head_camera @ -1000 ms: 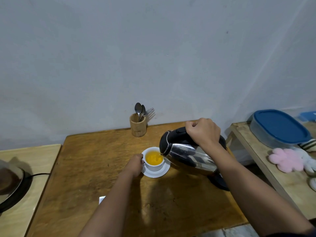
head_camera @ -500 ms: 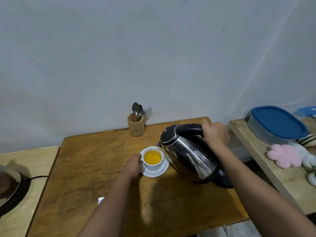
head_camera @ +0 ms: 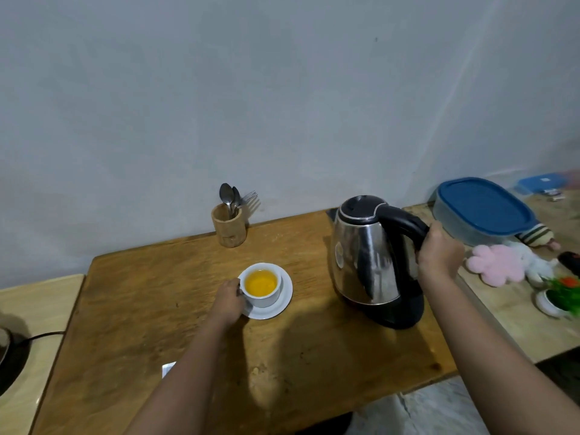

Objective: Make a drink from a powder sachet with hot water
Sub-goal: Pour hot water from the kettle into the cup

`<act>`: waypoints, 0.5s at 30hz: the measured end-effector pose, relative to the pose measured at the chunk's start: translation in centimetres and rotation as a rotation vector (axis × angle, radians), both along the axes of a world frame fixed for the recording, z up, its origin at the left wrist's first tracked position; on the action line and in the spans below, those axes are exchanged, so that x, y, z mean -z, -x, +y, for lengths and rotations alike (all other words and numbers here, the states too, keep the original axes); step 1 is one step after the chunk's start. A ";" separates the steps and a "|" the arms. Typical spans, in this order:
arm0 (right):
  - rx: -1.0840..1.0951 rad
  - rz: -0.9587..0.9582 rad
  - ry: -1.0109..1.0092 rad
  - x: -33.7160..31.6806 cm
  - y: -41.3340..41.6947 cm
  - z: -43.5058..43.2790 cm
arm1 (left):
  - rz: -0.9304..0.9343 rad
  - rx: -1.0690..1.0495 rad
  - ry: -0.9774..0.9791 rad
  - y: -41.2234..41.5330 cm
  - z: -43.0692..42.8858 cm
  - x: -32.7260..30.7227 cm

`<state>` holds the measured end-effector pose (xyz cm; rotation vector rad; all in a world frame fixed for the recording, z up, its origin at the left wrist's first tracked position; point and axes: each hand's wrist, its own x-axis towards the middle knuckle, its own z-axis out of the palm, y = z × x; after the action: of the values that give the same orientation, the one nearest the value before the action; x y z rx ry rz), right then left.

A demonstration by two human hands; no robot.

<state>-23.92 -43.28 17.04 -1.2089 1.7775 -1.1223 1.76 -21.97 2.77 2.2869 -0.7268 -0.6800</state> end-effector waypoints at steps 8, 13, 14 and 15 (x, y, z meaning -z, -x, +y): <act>0.197 -0.100 -0.065 1.0 2.8 -0.6 | 0.048 -0.046 0.043 0.0 -0.2 0.7; 0.265 -0.221 -0.052 1.7 3.9 -0.8 | 0.041 -0.061 0.048 0.0 0.0 1.0; 0.268 -0.227 -0.050 1.9 4.1 -0.8 | 0.042 -0.065 0.046 -0.1 0.0 1.1; 0.270 -0.237 -0.053 2.1 4.2 -0.8 | 0.042 -0.069 0.045 -0.1 0.0 1.2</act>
<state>-28.13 -44.04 14.90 -0.7831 1.8077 -1.3029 1.91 -22.02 1.62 2.2395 -0.6338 -0.6711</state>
